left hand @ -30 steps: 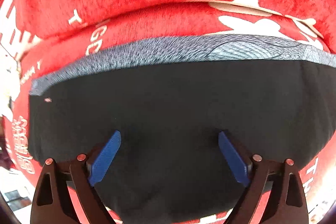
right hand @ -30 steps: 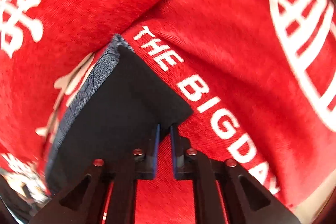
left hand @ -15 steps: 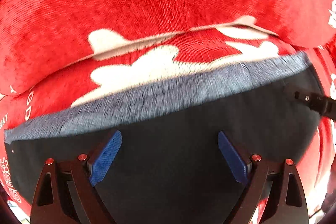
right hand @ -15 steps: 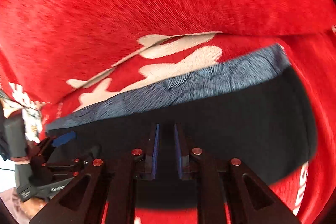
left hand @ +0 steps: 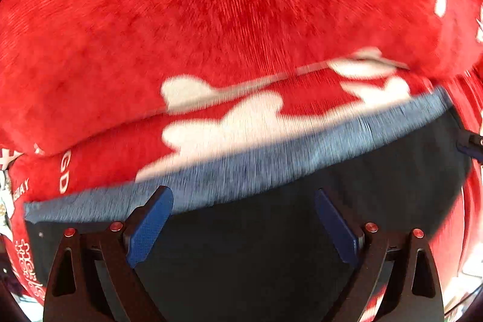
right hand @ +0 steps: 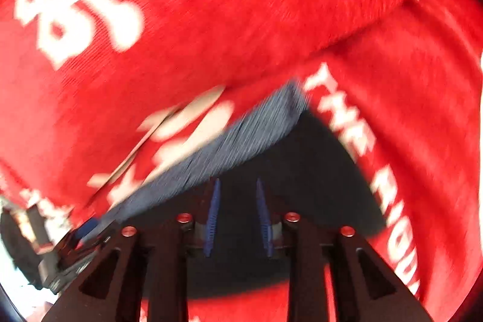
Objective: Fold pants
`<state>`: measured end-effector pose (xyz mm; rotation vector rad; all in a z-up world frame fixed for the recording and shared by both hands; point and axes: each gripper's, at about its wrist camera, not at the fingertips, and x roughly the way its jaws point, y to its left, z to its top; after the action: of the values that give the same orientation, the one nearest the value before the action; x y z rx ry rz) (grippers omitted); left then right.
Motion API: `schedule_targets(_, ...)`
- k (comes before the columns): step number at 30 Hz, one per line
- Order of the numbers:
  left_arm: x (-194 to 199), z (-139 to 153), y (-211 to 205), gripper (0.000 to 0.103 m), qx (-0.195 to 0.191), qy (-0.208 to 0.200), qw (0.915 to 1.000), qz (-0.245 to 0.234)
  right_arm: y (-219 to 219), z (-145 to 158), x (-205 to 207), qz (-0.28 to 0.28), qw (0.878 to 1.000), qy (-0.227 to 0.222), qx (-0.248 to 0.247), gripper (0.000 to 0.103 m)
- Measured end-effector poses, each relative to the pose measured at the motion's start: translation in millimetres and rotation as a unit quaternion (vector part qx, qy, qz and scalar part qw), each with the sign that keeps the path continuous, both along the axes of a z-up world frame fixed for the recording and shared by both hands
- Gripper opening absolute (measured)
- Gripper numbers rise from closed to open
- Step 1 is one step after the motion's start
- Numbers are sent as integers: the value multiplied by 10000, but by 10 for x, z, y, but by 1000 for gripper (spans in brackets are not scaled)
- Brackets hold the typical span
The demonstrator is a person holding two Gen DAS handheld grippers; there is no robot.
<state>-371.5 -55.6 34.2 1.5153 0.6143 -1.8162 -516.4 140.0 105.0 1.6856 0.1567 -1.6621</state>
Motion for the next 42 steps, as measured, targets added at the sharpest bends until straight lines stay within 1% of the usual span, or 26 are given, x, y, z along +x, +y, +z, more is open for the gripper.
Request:
schedule_targets(2, 148, 66, 208, 96, 92, -28, 9999, -132, 178, 41, 272, 97, 9994, -320, -81, 32)
schedule_targets(5, 198, 34, 484, 96, 205, -103, 9992, -319, 404, -30, 540, 18, 9983, -585, 27, 32)
schedule_targets(7, 191, -121, 623, 96, 317, -291, 9983, -398, 515, -106, 606, -82, 9973, -718, 99, 32)
schedule_targets(8, 166, -197, 693, 97, 266, -399, 9979, -431, 591, -160, 647, -198, 9964, -804, 203, 32)
schedule_targets(9, 210, -212, 734, 97, 176, -400, 9982, -410, 620, -199, 659, -291, 9952, -899, 246, 32)
schedule_targets(10, 212, -195, 733, 97, 148, -366, 9986, -354, 662, -162, 645, -354, 9943, -969, 258, 32)
schedule_targets(11, 181, -203, 725, 97, 189, -374, 9986, -325, 708, -167, 669, -422, 9933, -1048, 260, 32)
schedule_targets(12, 172, -185, 712, 97, 240, -375, 9986, -287, 759, -145, 692, -432, 9930, -1070, 256, 33)
schedule_targets(13, 162, -169, 708, 97, 265, -395, 9985, -266, 796, -121, 726, -407, 9932, -1060, 259, 37)
schedule_targets(14, 157, -148, 699, 97, 285, -444, 9983, -246, 812, -112, 749, -393, 9933, -1050, 273, 44)
schedule_targets(15, 147, -137, 697, 97, 297, -467, 9982, -244, 820, -102, 752, -398, 9932, -1054, 288, 46)
schedule_targets(18, 153, -28, 715, 97, 364, -456, 9980, -223, 925, -106, 828, -490, 9912, -1196, 286, 46)
schedule_targets(23, 138, 1, 780, 97, 441, -582, 9972, -158, 965, -129, 944, -559, 9895, -1309, 239, 47)
schedule_targets(24, 184, 19, 858, 97, 441, -585, 9972, -145, 959, -134, 953, -558, 9894, -1320, 250, 53)
schedule_targets(26, 171, 37, 903, 97, 448, -584, 9972, -159, 947, -156, 974, -579, 9895, -1294, 273, 60)
schedule_targets(31, 135, 22, 1057, 97, 469, -658, 9965, -204, 980, -140, 958, -626, 9901, -1233, 239, 60)
schedule_targets(34, 127, 19, 1057, 97, 539, -711, 9959, -168, 994, -138, 946, -644, 9901, -1223, 245, 61)
schedule_targets(38, 94, -34, 1075, 97, 560, -767, 9954, -142, 1016, -140, 936, -677, 9898, -1225, 257, 66)
schedule_targets(41, 55, -23, 1110, 97, 521, -765, 9955, -212, 1040, -126, 904, -696, 9902, -1190, 236, 67)
schedule_targets(42, 26, -10, 1126, 98, 523, -764, 9954, -230, 1042, -125, 893, -703, 9903, -1181, 224, 67)
